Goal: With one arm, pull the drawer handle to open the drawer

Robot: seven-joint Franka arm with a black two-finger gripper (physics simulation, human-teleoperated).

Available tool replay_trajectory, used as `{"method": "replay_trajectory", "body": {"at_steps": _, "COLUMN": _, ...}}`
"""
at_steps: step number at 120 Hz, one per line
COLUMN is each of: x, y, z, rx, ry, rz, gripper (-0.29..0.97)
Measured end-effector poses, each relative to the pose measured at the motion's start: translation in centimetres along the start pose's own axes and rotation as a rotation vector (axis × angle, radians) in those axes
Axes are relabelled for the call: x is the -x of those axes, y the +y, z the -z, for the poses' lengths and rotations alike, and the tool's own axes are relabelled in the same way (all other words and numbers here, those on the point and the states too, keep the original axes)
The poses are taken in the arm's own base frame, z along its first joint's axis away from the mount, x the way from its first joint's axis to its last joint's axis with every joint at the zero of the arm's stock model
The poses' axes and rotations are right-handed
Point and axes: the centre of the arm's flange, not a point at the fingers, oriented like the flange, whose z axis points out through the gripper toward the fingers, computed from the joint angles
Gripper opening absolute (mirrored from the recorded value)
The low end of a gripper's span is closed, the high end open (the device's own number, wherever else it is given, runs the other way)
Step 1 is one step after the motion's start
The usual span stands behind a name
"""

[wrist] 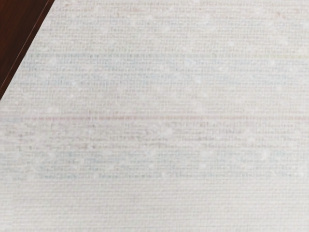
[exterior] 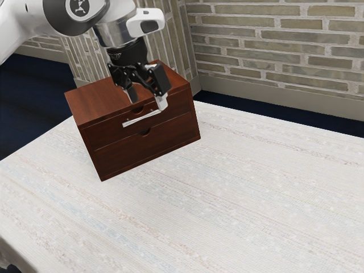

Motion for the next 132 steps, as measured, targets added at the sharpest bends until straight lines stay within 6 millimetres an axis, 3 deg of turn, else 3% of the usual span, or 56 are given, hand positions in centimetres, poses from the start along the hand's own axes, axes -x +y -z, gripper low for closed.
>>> {"method": "replay_trajectory", "body": {"at_steps": 20, "x": 0.3, "y": 0.2, "z": 0.5, "rx": -0.002, "ry": 0.006, "rz": -0.001, "gripper": 0.68}}
{"method": "replay_trajectory", "body": {"at_steps": 23, "x": 1.0, "y": 0.4, "z": 2.6, "rx": -0.007, "ry": 0.044, "rz": -0.001, "gripper": 0.68}}
{"method": "replay_trajectory", "body": {"at_steps": 31, "x": 6.4, "y": 2.3, "z": 13.7, "rx": -0.046, "ry": 0.257, "rz": -0.003, "gripper": 0.68}}
{"method": "replay_trajectory", "body": {"at_steps": 34, "x": 8.2, "y": 3.4, "z": 16.1, "rx": -0.054, "ry": 0.302, "rz": -0.013, "gripper": 0.68}}
{"method": "replay_trajectory", "body": {"at_steps": 38, "x": 9.6, "y": 4.8, "z": 17.8, "rx": -0.057, "ry": 0.332, "rz": -0.032, "gripper": 0.68}}
{"method": "replay_trajectory", "body": {"at_steps": 49, "x": 10.2, "y": 7.5, "z": 17.6, "rx": -0.034, "ry": 0.314, "rz": -0.086, "gripper": 0.68}}
{"method": "replay_trajectory", "body": {"at_steps": 62, "x": 10.1, "y": 7.7, "z": 17.1, "rx": -0.02, "ry": 0.293, "rz": -0.095, "gripper": 0.68}}
{"method": "replay_trajectory", "body": {"at_steps": 72, "x": 9.3, "y": 6.7, "z": 15.3, "rx": -0.022, "ry": 0.244, "rz": -0.077, "gripper": 0.68}}
{"method": "replay_trajectory", "body": {"at_steps": 86, "x": 7.6, "y": 5.6, "z": 8.2, "rx": -0.045, "ry": 0.085, "rz": -0.044, "gripper": 0.68}}
{"method": "replay_trajectory", "body": {"at_steps": 96, "x": 7.7, "y": 5.7, "z": 1.5, "rx": -0.02, "ry": -0.008, "rz": -0.02, "gripper": 0.68}}
{"method": "replay_trajectory", "body": {"at_steps": 100, "x": 8.0, "y": 6.7, "z": -1.2, "rx": -0.013, "ry": -0.023, "rz": -0.024, "gripper": 0.68}}
{"method": "replay_trajectory", "body": {"at_steps": 110, "x": 9.0, "y": 11.9, "z": -7.3, "rx": 0.011, "ry": -0.055, "rz": -0.1, "gripper": 0.68}}
{"method": "replay_trajectory", "body": {"at_steps": 118, "x": 9.2, "y": 13.2, "z": -9.3, "rx": 0.024, "ry": -0.051, "rz": -0.102, "gripper": 0.68}}
{"method": "replay_trajectory", "body": {"at_steps": 132, "x": 8.2, "y": 14.1, "z": -10.0, "rx": -0.014, "ry": -0.007, "rz": -0.123, "gripper": 0.68}}
